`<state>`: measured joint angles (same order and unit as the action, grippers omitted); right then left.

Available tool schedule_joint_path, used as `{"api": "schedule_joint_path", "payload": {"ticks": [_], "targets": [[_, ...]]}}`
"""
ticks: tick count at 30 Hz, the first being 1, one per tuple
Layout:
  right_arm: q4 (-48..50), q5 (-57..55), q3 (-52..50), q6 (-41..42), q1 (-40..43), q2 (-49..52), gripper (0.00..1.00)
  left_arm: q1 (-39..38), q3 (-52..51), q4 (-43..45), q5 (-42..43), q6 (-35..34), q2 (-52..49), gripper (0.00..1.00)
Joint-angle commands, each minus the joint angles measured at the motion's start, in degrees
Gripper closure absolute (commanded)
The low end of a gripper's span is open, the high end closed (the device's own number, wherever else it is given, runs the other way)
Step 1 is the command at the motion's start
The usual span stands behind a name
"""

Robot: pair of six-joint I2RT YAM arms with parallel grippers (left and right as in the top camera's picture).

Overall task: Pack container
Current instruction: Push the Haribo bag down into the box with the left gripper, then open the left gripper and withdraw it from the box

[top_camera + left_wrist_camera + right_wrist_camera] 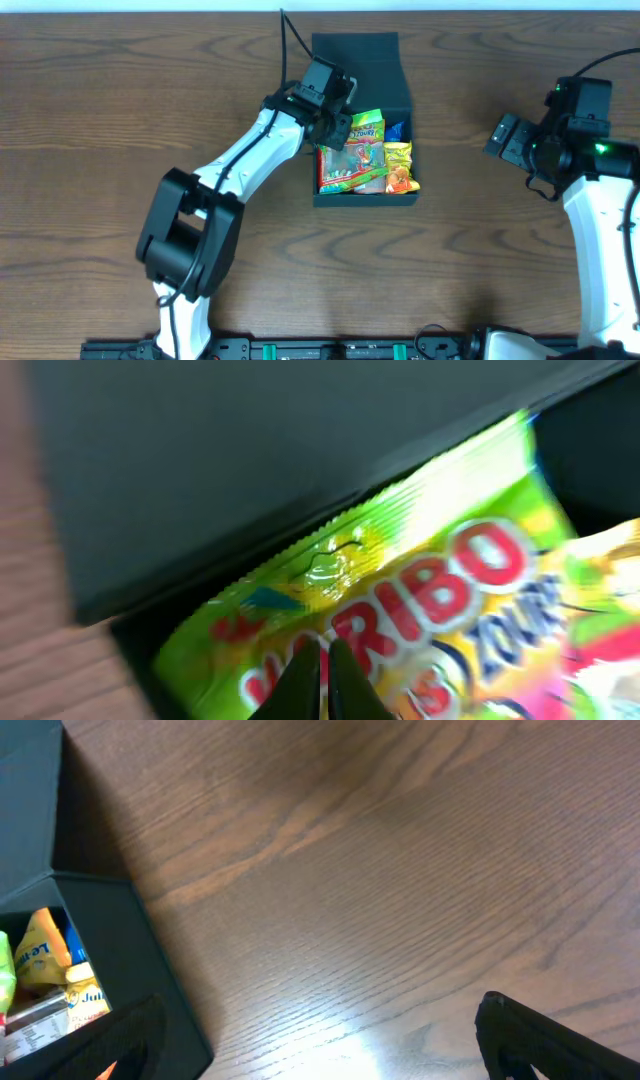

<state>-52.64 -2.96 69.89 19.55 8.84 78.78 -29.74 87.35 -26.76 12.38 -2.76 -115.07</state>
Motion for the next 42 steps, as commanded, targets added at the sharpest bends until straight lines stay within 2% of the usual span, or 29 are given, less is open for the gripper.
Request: {"api": "schedule_joint_path", "payload": {"ticks": [1,5,9,16,28,39,42], "targets": [[0.02,0.00,-0.28,0.57,0.28,0.09,0.01,0.02,0.15,-0.59,-1.84,0.02,6.43,0.94],[0.02,0.00,-0.28,0.57,0.28,0.09,0.01,-1.14,0.15,-3.61,-1.27,-0.04,10.19,0.94],[0.02,0.00,-0.28,0.57,0.28,0.09,0.01,-4.98,-0.22,-6.19,4.04,-1.31,10.56,0.94],[0.02,0.00,-0.28,0.57,0.28,0.09,0.01,-9.73,-2.89,-3.96,-3.63,-1.84,7.19,0.94],[0.00,0.00,-0.28,0.57,0.28,0.09,0.01,-10.86,-5.60,-2.27,-1.84,-7.13,-1.53,0.94],[0.00,0.00,-0.28,0.57,0.28,0.09,0.01,-11.45,-5.57,-4.39,-1.68,-7.10,5.73,0.94],[0.02,-0.02,-0.28,0.57,0.28,0.09,0.01,-11.96,-5.57,-5.60,4.39,-8.24,8.17,0.94]]}}
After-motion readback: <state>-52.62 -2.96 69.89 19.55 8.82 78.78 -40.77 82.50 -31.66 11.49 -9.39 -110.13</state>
